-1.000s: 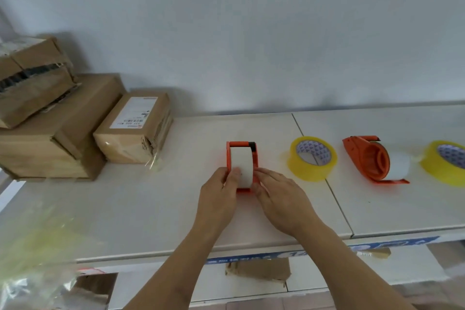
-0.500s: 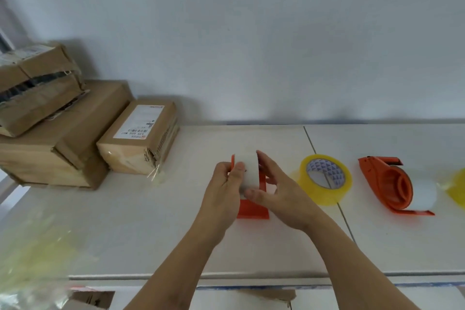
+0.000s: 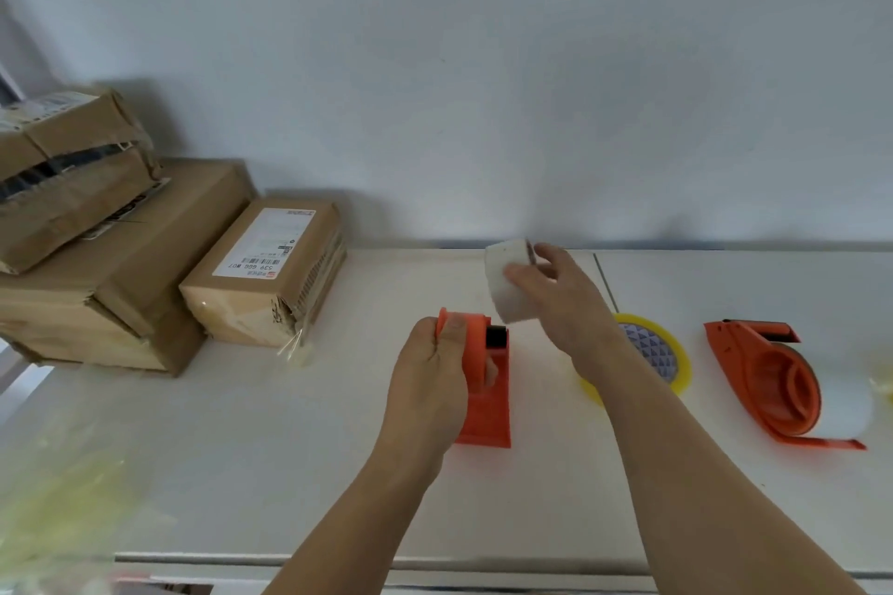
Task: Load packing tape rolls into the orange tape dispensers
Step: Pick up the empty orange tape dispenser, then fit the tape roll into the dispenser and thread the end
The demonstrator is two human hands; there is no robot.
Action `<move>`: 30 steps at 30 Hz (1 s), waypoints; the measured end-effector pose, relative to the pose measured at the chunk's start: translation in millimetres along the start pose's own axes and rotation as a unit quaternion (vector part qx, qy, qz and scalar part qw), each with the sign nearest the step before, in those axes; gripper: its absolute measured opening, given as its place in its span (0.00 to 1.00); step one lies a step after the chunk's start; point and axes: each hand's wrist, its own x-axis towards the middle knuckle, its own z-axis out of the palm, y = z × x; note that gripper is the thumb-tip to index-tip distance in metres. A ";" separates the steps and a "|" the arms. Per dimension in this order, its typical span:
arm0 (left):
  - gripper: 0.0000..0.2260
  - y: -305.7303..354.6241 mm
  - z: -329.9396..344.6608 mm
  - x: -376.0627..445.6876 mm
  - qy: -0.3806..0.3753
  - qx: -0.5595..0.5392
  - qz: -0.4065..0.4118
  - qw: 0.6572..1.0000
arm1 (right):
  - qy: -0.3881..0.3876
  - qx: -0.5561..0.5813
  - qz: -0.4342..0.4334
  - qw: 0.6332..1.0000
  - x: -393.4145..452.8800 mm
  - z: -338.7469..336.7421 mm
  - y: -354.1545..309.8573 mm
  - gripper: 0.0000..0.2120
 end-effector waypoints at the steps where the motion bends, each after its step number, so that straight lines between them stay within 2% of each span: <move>1: 0.14 -0.6 0.3 0.2 -0.005 0.000 0.001 1.000 | 0.003 -0.059 -0.011 0.998 9.8 3.3 0.8 0.24; 3: 0.14 -0.9 1.0 0.2 -0.014 -0.002 0.002 1.000 | 0.001 -0.152 -0.024 0.988 25.6 10.2 5.2 0.30; 7: 0.15 -2.8 0.8 1.7 -0.012 0.004 -0.004 1.000 | 0.027 -0.291 -0.037 0.956 49.4 22.2 14.3 0.35; 12: 0.15 -1.6 2.3 2.5 -0.011 0.001 -0.019 1.000 | 0.016 -0.404 -0.018 0.914 63.9 33.5 19.7 0.40; 14: 0.15 -1.9 2.4 2.7 -0.011 -0.007 -0.023 1.000 | 0.020 -0.383 -0.017 0.923 61.2 33.2 14.0 0.39; 17: 0.14 -3.6 2.7 2.8 -0.012 -0.016 -0.030 0.999 | 0.050 -0.299 -0.044 0.952 35.6 13.8 1.3 0.33; 19: 0.15 -5.0 3.4 2.1 -0.011 -0.020 -0.027 0.999 | 0.088 -0.277 -0.061 0.955 5.9 -8.6 -0.2 0.28; 22: 0.18 -6.8 4.3 0.3 -0.008 -0.026 -0.013 1.000 | 0.113 -0.299 -0.035 0.947 -38.3 -37.0 11.6 0.24; 25: 0.19 -6.8 5.1 0.0 -0.011 -0.036 -0.008 0.999 | 0.074 -0.394 0.001 0.916 -65.1 -51.8 27.9 0.24; 28: 0.19 -6.7 6.3 0.1 -0.016 -0.041 -0.005 0.999 | 0.003 -0.530 0.022 0.847 -76.7 -53.3 41.1 0.27; 30: 0.20 -6.7 6.9 -0.4 -0.018 -0.040 0.000 0.999 | 0.004 -0.545 0.012 0.838 -78.0 -53.0 44.0 0.23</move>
